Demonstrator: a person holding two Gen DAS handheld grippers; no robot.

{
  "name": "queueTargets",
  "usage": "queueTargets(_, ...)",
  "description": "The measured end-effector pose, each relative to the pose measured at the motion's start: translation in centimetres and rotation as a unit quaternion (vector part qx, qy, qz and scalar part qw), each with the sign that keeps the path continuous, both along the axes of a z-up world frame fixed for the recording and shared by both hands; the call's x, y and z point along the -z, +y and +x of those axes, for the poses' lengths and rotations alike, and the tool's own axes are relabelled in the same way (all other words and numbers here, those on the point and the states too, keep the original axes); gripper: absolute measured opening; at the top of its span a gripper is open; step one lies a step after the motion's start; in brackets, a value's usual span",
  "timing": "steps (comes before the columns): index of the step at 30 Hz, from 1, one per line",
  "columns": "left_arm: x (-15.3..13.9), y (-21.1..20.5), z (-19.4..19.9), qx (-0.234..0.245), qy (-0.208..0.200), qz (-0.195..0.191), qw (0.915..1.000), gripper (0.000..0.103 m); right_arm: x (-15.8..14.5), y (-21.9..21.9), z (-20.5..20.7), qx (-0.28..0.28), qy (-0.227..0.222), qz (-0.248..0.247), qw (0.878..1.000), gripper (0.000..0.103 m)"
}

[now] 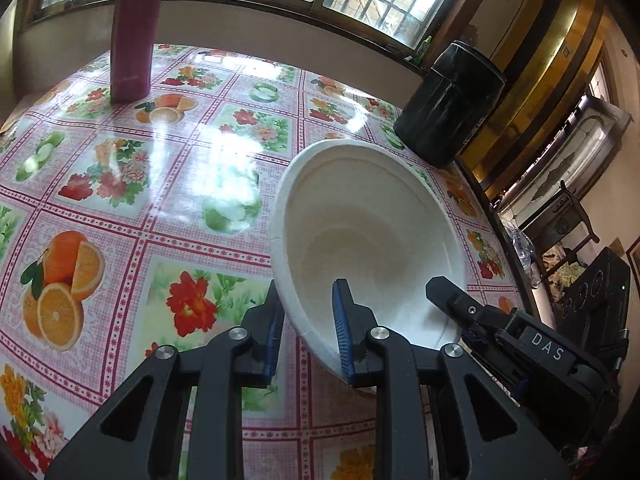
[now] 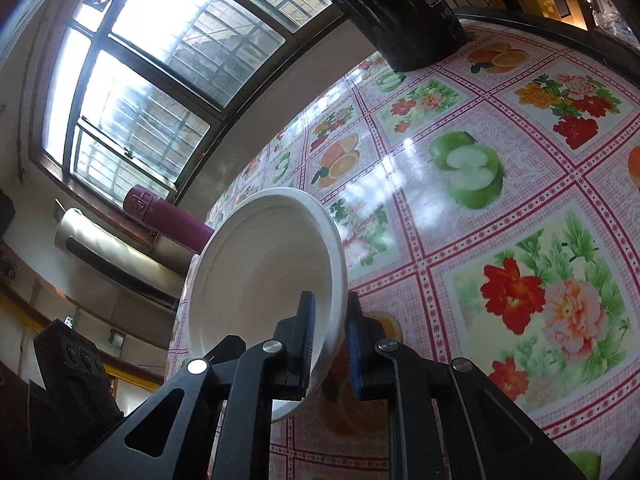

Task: Organize plates and bowls
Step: 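Lift the white bowl with both grippers and carry it toward the stack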

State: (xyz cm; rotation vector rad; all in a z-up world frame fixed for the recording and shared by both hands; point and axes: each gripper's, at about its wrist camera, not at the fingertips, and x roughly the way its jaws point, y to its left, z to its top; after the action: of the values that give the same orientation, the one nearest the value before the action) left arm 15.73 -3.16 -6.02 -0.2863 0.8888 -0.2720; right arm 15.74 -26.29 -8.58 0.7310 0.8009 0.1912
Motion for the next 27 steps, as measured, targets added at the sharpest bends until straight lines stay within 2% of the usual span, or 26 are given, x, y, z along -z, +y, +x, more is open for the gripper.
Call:
queueTargets(16,-2.9,5.2,-8.8,-0.033,-0.061,0.044,0.9966,0.021,-2.3,6.5,-7.7,-0.045,-0.054,0.026,0.997,0.014)
queueTargets(27,-6.4,10.3,-13.9,-0.075,-0.119,0.044,0.9891,0.021,-6.8,12.4,-10.9,-0.095,-0.101,0.015,0.99,0.014)
